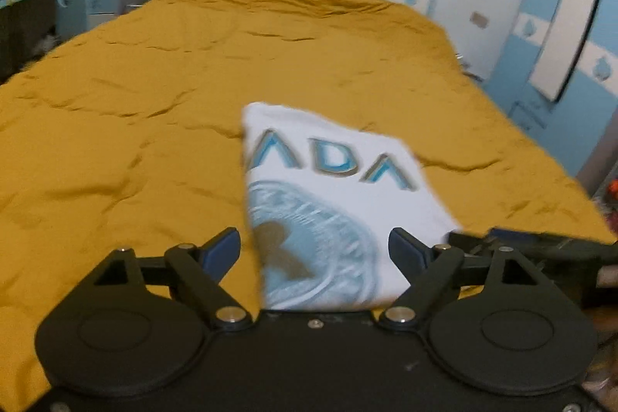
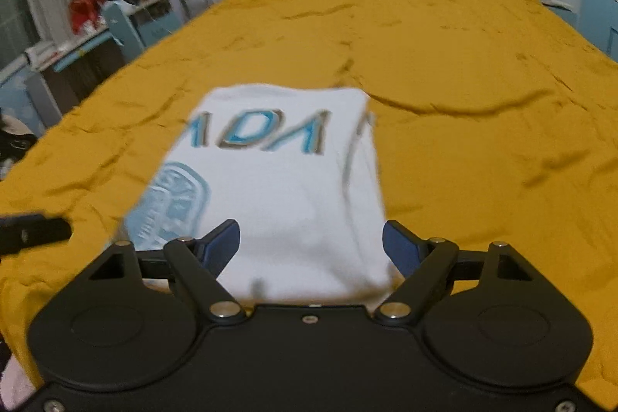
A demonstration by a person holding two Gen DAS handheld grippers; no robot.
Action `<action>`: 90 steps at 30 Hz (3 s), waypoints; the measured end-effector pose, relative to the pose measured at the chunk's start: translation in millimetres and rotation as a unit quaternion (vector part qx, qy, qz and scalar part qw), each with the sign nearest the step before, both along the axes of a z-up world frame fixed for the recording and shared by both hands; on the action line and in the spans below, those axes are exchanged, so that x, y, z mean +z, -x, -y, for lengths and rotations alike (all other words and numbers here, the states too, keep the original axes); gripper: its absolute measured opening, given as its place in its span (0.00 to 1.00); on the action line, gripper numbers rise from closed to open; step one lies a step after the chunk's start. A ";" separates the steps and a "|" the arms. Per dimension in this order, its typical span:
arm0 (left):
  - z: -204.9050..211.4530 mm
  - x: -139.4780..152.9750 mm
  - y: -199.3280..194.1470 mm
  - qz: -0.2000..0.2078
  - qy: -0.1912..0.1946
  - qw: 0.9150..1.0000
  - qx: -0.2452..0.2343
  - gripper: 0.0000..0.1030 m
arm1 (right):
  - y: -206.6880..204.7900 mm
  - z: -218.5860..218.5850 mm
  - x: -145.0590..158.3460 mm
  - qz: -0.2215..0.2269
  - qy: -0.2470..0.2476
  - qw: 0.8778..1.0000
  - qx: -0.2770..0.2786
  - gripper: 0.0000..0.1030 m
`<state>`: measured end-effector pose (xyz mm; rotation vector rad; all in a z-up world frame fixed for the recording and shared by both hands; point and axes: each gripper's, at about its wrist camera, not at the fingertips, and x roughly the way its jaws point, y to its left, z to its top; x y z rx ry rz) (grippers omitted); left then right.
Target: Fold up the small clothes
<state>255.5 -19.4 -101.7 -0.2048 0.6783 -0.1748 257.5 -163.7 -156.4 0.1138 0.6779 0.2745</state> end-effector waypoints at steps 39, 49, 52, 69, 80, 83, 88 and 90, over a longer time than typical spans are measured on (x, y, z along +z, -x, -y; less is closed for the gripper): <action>15.4 -62.5 -136.9 -0.107 0.030 0.994 0.022 0.90 | -113.7 4.5 -36.3 -0.050 0.023 0.998 -0.032 0.57; 2.2 -3.8 -86.2 -0.097 -0.003 0.993 0.066 1.00 | -39.5 1.0 28.4 0.026 0.052 0.998 -0.026 0.81; 0.3 6.6 -57.5 -0.100 -0.003 0.992 0.076 1.00 | -11.1 -4.0 41.4 0.040 0.073 0.996 -0.015 0.82; 18.1 57.5 87.1 -0.055 -0.053 0.993 0.086 1.00 | 120.4 -6.2 84.7 0.068 0.062 0.995 -0.026 0.94; 6.5 71.1 157.2 -0.052 -0.045 0.992 0.106 1.00 | 175.7 -2.6 92.0 0.057 0.064 0.996 -0.027 0.94; 6.1 75.6 173.1 -0.049 -0.049 0.992 0.107 1.00 | 186.9 -1.7 94.0 0.056 0.062 0.996 -0.026 0.94; 9.2 81.7 188.9 -0.050 -0.049 0.992 0.105 1.00 | 199.8 -1.9 97.3 0.052 0.059 0.997 -0.019 0.94; 13.4 84.7 196.5 -0.049 -0.056 0.992 0.103 1.00 | 202.8 -2.2 99.0 0.050 0.060 0.997 -0.019 0.94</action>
